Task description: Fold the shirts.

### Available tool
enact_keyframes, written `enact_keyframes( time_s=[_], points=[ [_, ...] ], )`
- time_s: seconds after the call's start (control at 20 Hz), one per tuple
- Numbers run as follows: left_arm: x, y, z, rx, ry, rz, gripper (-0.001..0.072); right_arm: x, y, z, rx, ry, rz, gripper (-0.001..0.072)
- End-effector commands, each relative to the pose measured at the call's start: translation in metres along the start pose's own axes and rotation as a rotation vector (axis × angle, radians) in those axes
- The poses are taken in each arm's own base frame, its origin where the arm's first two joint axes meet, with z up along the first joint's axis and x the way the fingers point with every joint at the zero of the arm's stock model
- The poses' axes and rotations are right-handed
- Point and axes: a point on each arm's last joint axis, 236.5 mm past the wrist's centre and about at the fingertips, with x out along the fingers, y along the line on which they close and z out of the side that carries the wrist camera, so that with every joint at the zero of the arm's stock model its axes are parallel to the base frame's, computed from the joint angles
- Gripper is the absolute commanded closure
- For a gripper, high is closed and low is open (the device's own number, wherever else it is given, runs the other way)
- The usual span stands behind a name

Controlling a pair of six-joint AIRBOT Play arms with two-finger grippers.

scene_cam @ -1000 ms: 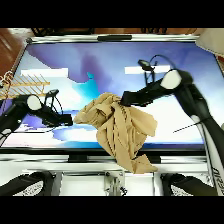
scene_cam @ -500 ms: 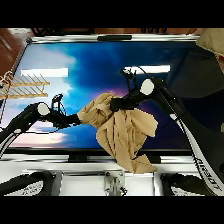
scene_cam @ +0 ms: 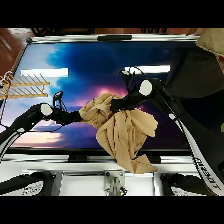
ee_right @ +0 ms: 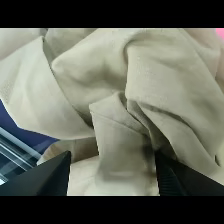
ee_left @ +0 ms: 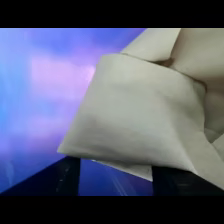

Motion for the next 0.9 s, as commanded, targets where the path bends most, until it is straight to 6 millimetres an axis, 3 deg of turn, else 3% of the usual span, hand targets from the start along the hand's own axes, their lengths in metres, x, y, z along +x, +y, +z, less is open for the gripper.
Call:
enact_keyframes(
  time_s=[0.0,0.05,0.2,0.35,0.65,0.7,0.8,0.85],
  points=[
    [0.0,-0.002,0.017,-0.049,-0.074,-0.011,0.0267,0.0,-0.001,-0.011,-0.004,0.045,-0.006,0.0097],
    [0.0,-0.003,0.021,-0.067,-0.09,-0.015,0.0308,0.0,-0.001,-0.014,-0.004,0.061,-0.006,0.0096],
    [-0.001,-0.004,0.028,-0.072,-0.116,-0.02,0.0523,0.0,-0.001,-0.018,-0.004,0.078,-0.006,0.0097],
    [-0.001,-0.004,0.027,-0.065,-0.113,-0.019,0.066,-0.002,-0.003,-0.03,-0.019,0.129,-0.011,0.0097],
    [-0.005,-0.006,0.02,-0.042,-0.089,-0.02,0.0662,-0.003,-0.011,-0.036,-0.035,0.152,-0.045,0.0099],
    [-0.008,-0.006,0.021,-0.024,-0.093,-0.021,0.0662,-0.003,-0.015,-0.035,-0.042,0.149,-0.061,0.0141],
    [-0.013,-0.009,0.024,0.0,-0.112,-0.026,0.0662,-0.003,-0.026,-0.033,-0.057,0.142,-0.108,0.0554],
    [-0.015,-0.01,0.026,0.001,-0.121,-0.028,0.0663,-0.004,-0.03,-0.031,-0.061,0.137,-0.125,0.0633]
  ],
)
